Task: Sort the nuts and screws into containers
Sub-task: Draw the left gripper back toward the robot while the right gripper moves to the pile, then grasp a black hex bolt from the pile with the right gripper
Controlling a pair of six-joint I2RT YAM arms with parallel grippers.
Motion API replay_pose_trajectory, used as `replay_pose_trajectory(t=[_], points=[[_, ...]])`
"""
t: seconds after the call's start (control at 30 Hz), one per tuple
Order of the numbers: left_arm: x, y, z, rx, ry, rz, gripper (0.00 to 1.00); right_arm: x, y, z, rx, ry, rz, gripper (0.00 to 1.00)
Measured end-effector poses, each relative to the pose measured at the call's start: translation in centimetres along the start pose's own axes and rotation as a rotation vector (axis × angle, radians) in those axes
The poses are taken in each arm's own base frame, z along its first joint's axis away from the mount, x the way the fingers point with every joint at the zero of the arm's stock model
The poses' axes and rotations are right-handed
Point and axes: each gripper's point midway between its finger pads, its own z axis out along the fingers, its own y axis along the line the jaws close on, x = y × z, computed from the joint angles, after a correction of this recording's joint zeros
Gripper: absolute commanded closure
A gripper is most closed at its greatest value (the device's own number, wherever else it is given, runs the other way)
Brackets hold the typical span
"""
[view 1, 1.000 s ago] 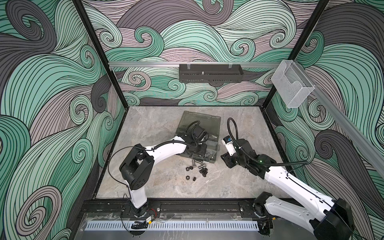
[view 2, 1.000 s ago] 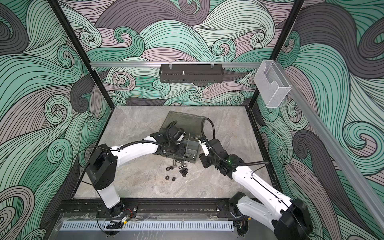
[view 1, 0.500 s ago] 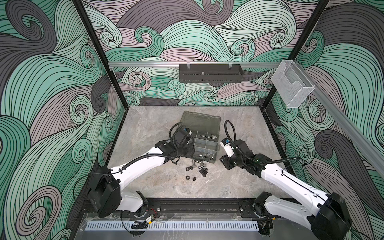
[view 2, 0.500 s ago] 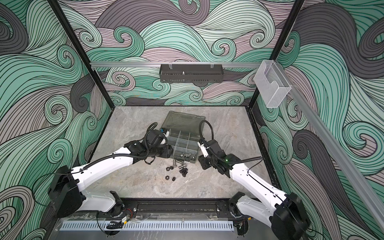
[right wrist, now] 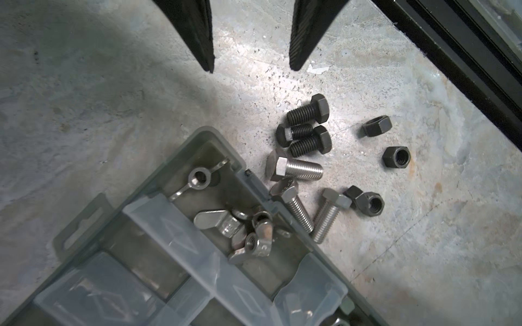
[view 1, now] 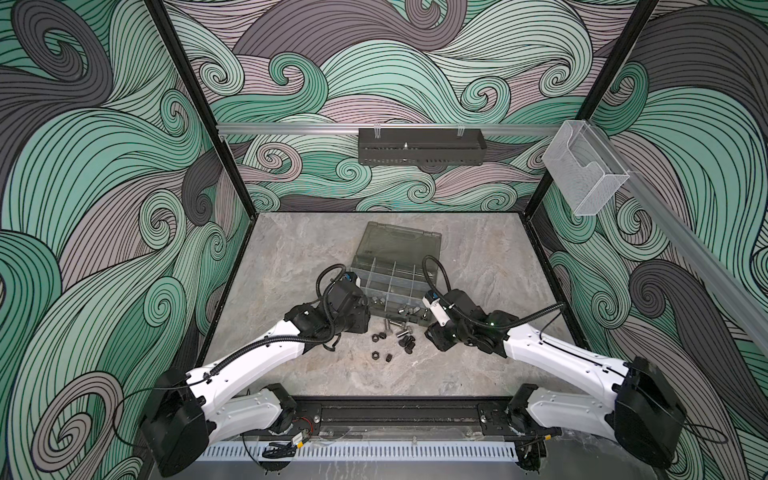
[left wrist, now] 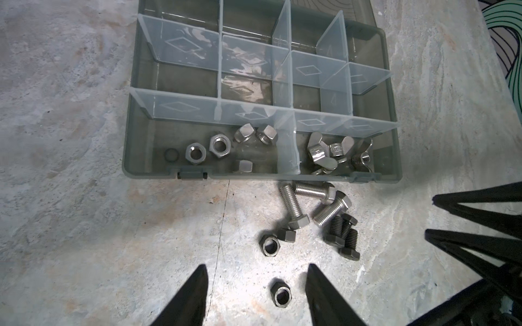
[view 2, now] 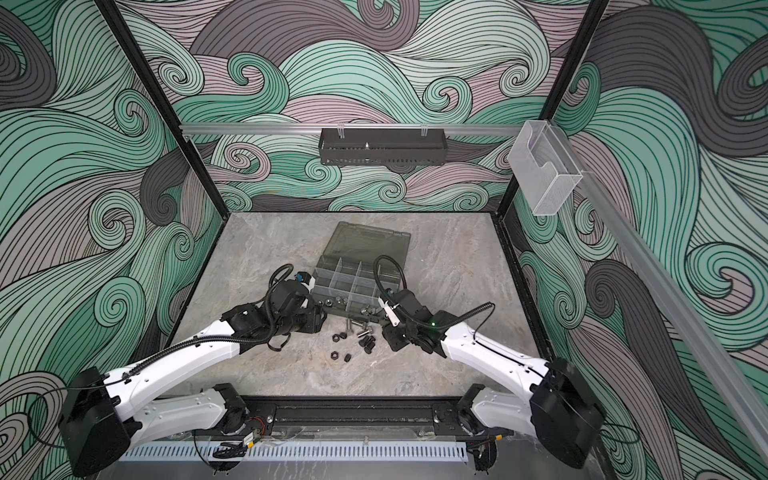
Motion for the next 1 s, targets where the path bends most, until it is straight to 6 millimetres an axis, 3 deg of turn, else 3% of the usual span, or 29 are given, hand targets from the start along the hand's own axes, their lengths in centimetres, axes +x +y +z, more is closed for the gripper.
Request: replay_pose_trajectory(t=[0.33, 0.7, 1.0], points=[[2.0, 2.7, -1.5, -0.026, -0.064, -0.064, 0.39, 2.3, 2.1, 2.9, 0.024, 0.101, -0.006, 0.54], [2.5, 3.9, -3.2, -0.008, -0.143, -0.115, 0.38, 0.6, 2.1, 4.3, 0.109, 0.087, 0.068, 0.55], [3.4, 4.5, -3.1, -0.012, -0.141, -0.135, 0.37, 0.6, 3.2, 5.7, 0.108, 0.103, 0.064, 0.55]])
